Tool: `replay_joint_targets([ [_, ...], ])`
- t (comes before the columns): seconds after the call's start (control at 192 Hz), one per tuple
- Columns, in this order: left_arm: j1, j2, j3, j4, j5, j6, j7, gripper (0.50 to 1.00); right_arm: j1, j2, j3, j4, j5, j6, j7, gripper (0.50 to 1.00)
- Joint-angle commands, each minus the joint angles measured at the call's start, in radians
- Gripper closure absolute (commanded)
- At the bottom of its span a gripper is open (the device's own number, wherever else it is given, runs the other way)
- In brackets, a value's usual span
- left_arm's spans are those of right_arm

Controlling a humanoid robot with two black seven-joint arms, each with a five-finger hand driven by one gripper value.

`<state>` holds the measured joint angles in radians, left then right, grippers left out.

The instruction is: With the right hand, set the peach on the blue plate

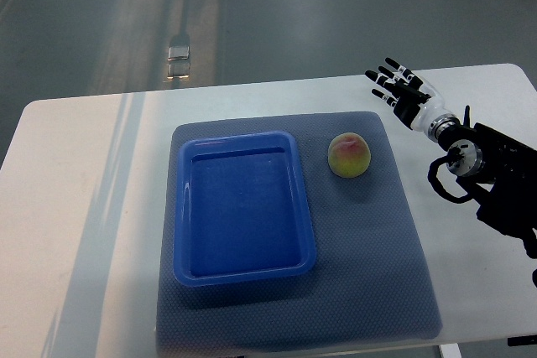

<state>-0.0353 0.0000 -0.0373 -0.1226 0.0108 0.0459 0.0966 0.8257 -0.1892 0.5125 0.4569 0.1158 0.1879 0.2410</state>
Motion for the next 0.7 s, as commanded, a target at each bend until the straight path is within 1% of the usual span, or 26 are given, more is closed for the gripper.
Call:
replay_joint_targets([
  [0.0,0.000,0.000,0.001,0.001,0.000,0.000,0.000,0.500,0.001,-0.006,-0.005,0.000,-0.002,0.002,0.000,0.566],
  [0.188,0.000,0.000,0.001,0.001,0.000,0.000,0.000,0.500,0.007,-0.010,-0.016,0.002,-0.016,0.001,0.000,0.570],
  [0.507,0.000,0.000,0.001,0.001,0.000,0.002,0.000,0.500,0.073,-0.026,-0.019,0.002,-0.173,-0.005,0.000,0.570],
  [0.695,-0.002,0.000,0.001,0.001,0.000,0.002,0.000,0.500,0.105,-0.027,-0.020,0.012,-0.344,0.050,-0.002,0.570],
])
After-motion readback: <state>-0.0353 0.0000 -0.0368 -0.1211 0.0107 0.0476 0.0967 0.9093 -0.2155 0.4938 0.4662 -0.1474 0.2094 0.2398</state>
